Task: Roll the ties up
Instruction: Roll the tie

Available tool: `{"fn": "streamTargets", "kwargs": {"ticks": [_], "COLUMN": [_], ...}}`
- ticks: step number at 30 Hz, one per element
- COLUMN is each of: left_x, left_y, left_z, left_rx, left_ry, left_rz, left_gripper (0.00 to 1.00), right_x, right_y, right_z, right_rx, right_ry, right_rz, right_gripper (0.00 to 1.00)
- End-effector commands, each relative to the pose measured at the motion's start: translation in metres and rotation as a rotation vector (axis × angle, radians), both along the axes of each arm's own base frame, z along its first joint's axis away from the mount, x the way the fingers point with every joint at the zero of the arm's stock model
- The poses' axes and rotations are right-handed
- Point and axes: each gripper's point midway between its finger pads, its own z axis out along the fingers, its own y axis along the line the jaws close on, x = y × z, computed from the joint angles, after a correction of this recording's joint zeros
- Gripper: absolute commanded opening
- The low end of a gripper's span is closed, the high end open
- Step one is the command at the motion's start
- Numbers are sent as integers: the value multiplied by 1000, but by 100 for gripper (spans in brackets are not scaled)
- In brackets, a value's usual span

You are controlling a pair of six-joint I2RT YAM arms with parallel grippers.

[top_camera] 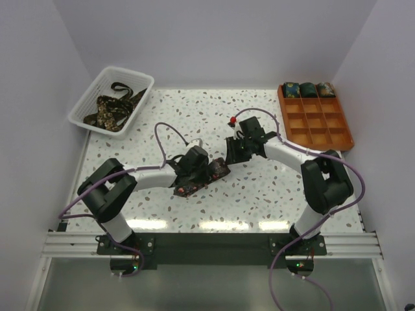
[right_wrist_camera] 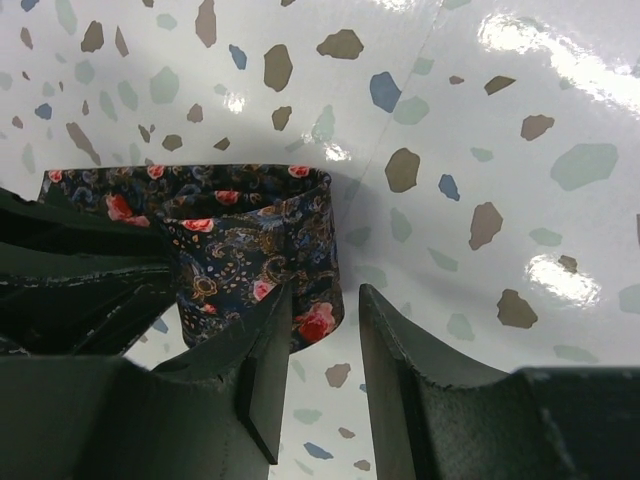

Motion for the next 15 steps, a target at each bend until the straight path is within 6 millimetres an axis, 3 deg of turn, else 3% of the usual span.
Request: {"fn": "streamTargets", "kwargs": {"ticks": [1, 9, 12, 15], "left_x": [9, 9, 6, 6], "left_y": [-2, 21, 18, 2], "left_z": [15, 57, 67, 69], "left_rx": [23, 46, 8, -50], "left_ry": [-48, -140, -153, -138], "left_rz": [-12, 25, 23, 2], "left_gripper": [28, 37, 39, 43], "right_x": [-5, -4, -5, -5], "right_y": [11, 12, 12, 13], "right_z": [16, 20, 19, 18], "right_rx": [70, 74, 73, 72], "right_ry": [-28, -38, -35, -34], "right_rz": [48, 46, 44, 43], "right_gripper": [37, 37, 37, 37]}}
